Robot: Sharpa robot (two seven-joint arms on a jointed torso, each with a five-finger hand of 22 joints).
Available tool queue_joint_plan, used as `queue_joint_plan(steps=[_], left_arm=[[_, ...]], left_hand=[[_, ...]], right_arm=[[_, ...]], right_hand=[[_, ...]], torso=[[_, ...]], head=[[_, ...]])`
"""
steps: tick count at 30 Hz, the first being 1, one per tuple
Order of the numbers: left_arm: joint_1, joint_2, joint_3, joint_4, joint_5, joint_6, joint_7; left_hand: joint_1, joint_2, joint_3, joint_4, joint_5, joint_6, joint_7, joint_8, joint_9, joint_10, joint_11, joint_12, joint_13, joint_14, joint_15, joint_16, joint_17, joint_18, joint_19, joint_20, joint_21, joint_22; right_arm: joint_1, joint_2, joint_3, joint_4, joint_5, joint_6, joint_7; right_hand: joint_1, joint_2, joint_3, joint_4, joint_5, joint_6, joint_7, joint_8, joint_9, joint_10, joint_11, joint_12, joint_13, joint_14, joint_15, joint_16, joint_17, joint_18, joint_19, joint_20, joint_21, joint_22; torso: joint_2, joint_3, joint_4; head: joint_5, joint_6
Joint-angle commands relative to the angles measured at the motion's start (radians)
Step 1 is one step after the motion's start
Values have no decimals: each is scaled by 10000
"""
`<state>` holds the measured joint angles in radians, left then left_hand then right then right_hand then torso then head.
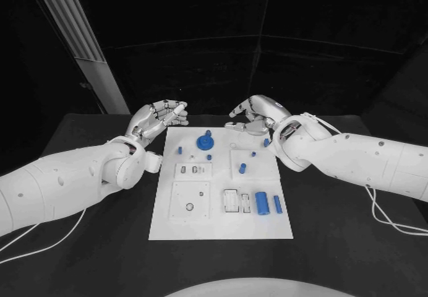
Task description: Assemble the parts on the task board
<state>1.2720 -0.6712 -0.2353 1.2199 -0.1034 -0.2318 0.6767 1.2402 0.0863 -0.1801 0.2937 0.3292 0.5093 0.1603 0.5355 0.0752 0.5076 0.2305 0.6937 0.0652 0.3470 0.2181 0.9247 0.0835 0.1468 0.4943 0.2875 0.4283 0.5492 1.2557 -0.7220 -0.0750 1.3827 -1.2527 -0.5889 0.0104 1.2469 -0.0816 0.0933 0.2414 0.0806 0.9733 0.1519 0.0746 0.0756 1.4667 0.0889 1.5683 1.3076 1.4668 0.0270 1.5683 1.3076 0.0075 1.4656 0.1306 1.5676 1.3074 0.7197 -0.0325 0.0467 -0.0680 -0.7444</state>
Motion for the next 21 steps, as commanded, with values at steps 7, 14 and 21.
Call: queue_joint_plan(steps=[7,14,21], left_arm=[[-46,38,7,-75,-31,77,1470],[-96,22,7,-93,-31,84,1473],[-132,11,7,-121,-31,83,1469]], left_hand=[[13,76,11,-19,65,-39,1087,-66,15,-62,-24,36,-9,-93,-7,56,-9,-102,-53,1,-24,-10],[13,76,11,-19,65,-39,1087,-66,15,-62,-24,36,-9,-93,-7,56,-9,-102,-53,1,-24,-10],[13,76,11,-19,65,-39,1087,-66,15,-62,-24,36,-9,-93,-7,56,-9,-102,-53,1,-24,-10]], right_arm=[[22,-930,-16,55,1118,359,980],[-35,-1142,-29,-401,1164,856,524],[-179,-1106,-33,-785,1086,1315,15]], right_hand=[[913,32,-140,-139,-147,-346,-143,-93,-48,1041,-173,25,2632,1040,-177,25,2632,-75,1052,-86,32,2634],[1100,-1,-164,-181,-67,-466,-164,-103,-56,1041,-200,25,2632,1040,-204,25,2632,-75,1052,-115,32,2634],[1477,-93,-218,-234,-215,-693,-349,-89,-62,1041,-459,25,2632,1040,-366,25,2632,-75,1052,-233,32,2634]], torso=[[-73,55,-114],[-46,39,-74],[-42,20,-68]], head=[[-255,109],[-386,171],[-431,160]])
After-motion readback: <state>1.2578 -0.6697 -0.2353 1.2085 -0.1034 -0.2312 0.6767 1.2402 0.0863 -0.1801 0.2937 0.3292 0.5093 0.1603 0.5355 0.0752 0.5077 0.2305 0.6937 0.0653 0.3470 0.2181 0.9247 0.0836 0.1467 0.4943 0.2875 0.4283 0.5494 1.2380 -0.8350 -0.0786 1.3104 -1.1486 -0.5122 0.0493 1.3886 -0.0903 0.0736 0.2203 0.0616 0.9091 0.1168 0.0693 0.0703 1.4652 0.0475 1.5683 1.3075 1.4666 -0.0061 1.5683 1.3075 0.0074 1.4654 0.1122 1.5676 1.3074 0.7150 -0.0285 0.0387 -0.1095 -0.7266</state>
